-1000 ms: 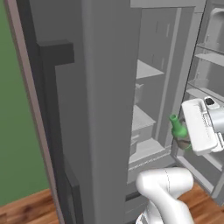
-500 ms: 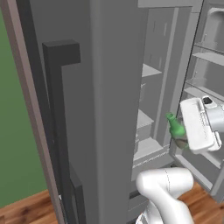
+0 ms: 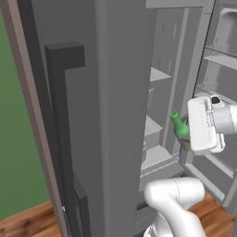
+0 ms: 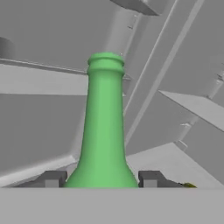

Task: Place the beers on the top shelf of the fridge to keep them out of children's reach, and place the banana on lower shelves for easy access.

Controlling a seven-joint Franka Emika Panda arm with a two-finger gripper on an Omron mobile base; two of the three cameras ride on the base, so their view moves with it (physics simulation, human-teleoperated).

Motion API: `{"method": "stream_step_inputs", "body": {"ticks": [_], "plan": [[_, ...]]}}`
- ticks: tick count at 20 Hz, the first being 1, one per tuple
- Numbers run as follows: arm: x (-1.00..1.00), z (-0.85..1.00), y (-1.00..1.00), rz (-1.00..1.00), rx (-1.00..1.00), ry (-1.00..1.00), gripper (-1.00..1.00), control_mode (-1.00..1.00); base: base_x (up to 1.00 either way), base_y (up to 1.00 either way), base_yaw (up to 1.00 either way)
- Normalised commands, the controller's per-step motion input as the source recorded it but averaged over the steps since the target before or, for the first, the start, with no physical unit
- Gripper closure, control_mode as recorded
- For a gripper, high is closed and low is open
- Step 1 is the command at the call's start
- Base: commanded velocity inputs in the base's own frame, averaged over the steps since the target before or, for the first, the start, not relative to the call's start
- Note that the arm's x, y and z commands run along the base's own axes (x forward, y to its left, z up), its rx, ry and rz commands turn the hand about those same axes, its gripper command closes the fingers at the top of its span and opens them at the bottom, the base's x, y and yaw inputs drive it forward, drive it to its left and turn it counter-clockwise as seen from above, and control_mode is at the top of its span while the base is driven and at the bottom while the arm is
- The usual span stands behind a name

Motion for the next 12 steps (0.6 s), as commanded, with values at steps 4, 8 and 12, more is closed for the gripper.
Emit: {"method": "stream_step_inputs", "body": {"ticks": [4, 8, 12], "plan": [[0.13, 0.47, 0.00, -0.02, 0.00, -0.04, 1.00, -1.00, 0.00, 0.00, 0.00], [0.19, 0.41, 0.09, -0.01, 0.00, -0.05, 1.00, -1.00, 0.00, 0.00, 0.00], [0.30, 0.23, 0.13, -0.04, 0.04, -0.06, 1.00, -1.00, 0.00, 0.00, 0.00]]}}
